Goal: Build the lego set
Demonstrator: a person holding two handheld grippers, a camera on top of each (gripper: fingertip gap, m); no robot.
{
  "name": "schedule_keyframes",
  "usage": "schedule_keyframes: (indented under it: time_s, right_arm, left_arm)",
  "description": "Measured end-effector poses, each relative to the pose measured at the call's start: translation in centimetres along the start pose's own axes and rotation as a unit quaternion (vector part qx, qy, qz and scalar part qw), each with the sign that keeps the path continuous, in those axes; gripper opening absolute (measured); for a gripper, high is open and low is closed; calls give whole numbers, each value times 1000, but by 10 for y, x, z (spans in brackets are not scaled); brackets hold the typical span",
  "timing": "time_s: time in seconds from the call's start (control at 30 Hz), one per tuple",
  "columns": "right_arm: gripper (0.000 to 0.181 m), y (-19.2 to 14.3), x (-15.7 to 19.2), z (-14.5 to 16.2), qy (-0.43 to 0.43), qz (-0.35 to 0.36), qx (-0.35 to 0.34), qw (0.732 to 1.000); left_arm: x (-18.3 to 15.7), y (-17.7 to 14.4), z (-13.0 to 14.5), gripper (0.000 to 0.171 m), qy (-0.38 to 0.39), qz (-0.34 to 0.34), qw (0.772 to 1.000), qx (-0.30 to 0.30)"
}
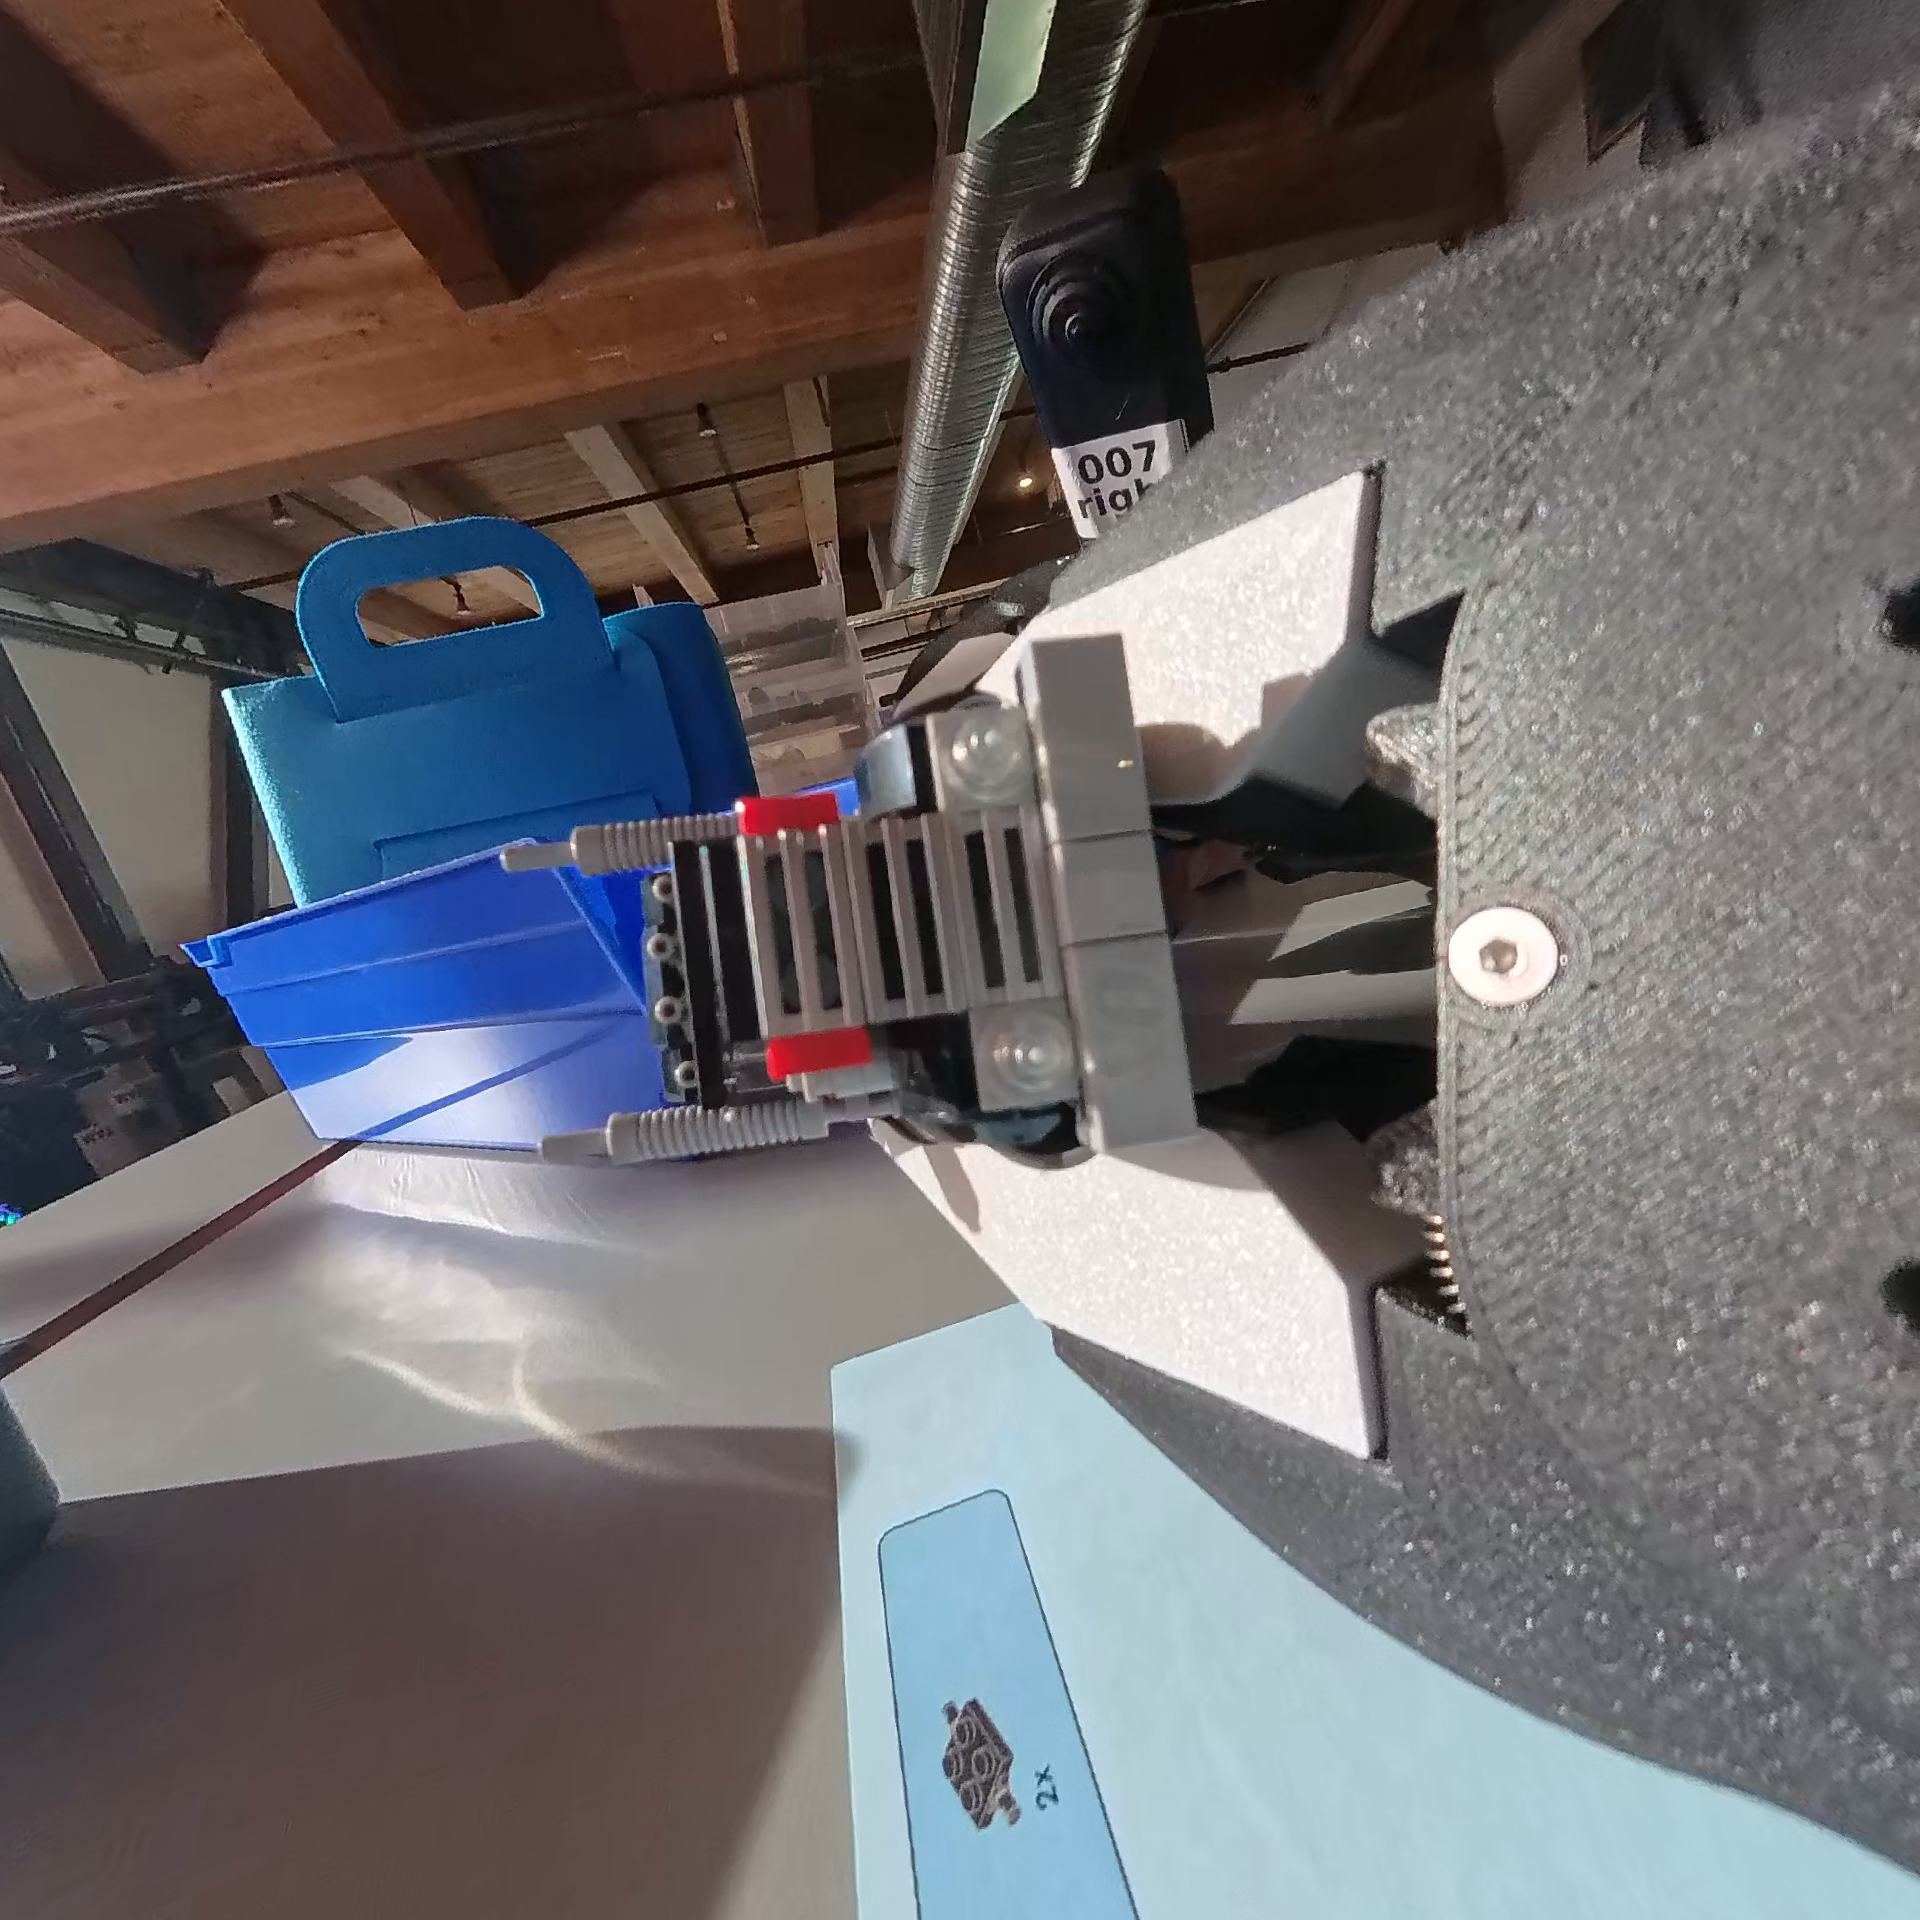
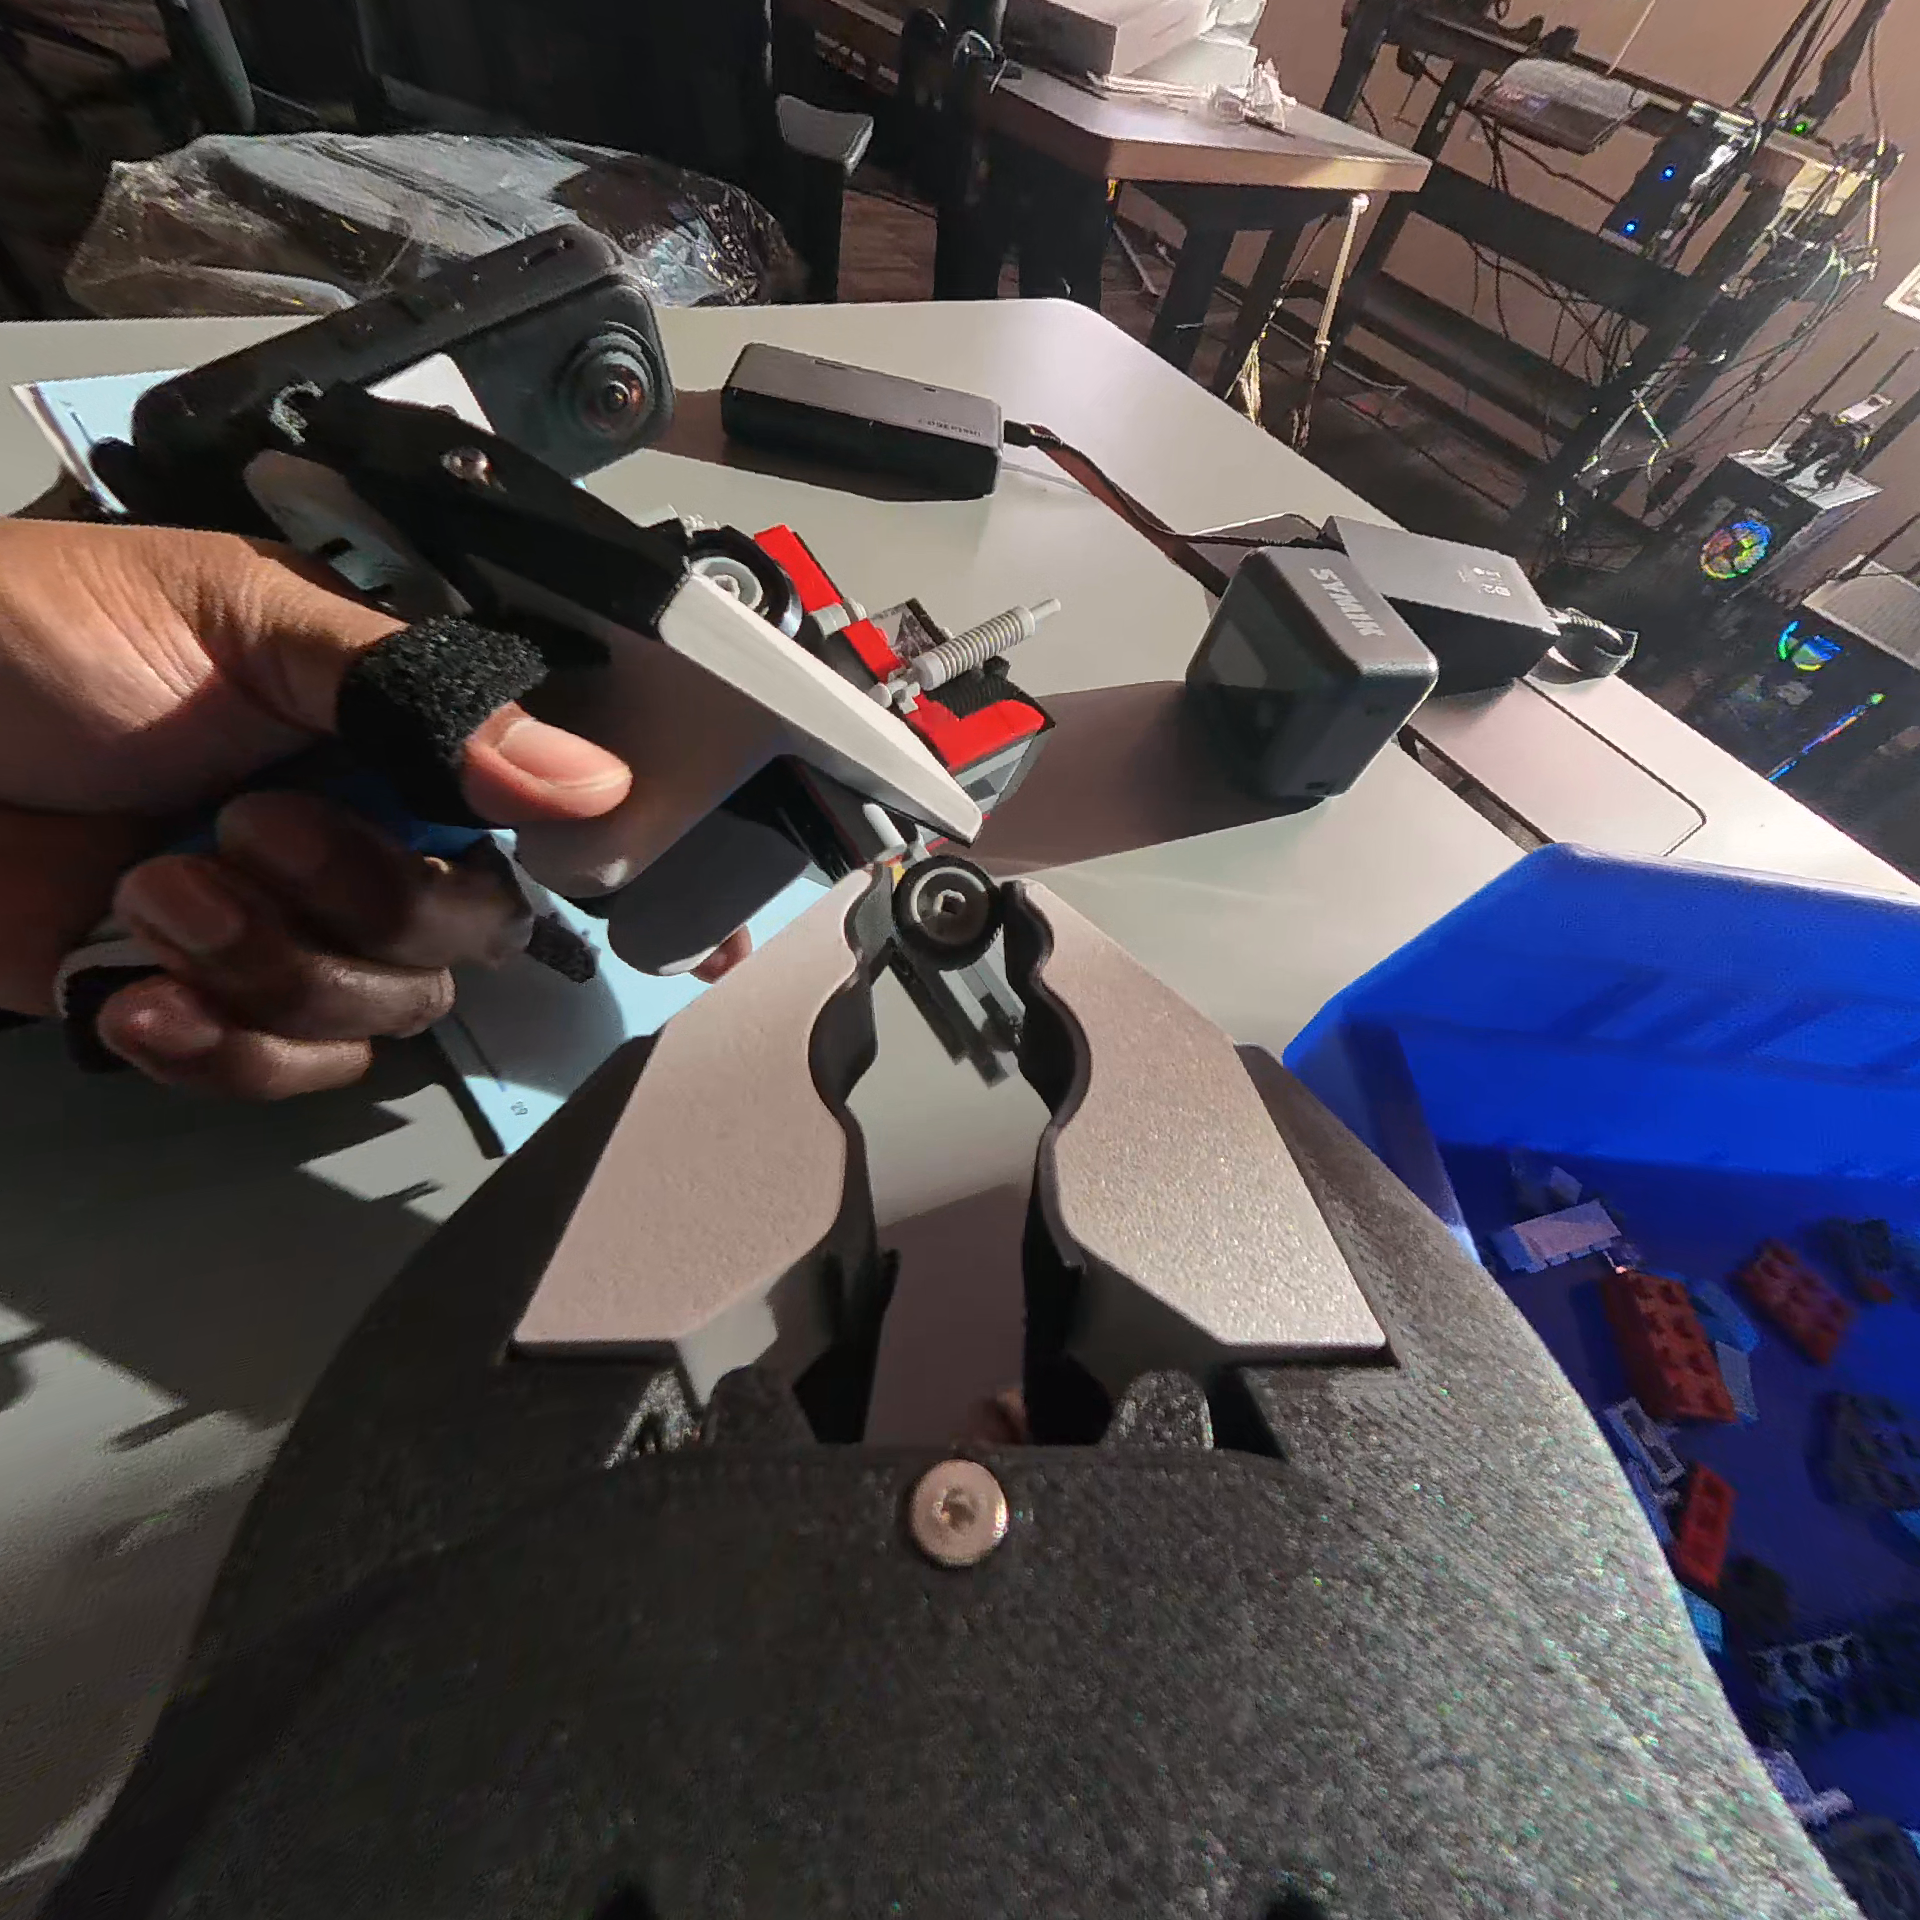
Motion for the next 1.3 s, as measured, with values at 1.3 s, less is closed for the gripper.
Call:
schedule_keyframes:
  time_s: [1.3]
  right_arm:
    - [24, -4, 5, 8, -5, -51, -7, 999]
  left_arm:
    - [0, 1, 2, 51, -7, 1, 1000, 4]
Point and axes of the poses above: each gripper's, where its closed fingertips meet, y out along the fingers, z out of its underside, x = y × z across the jaws, the point moved 3 cm from there along -y, back along the fingers, and after that the axes turned 8 degrees about -y, right-handed, at the moved point
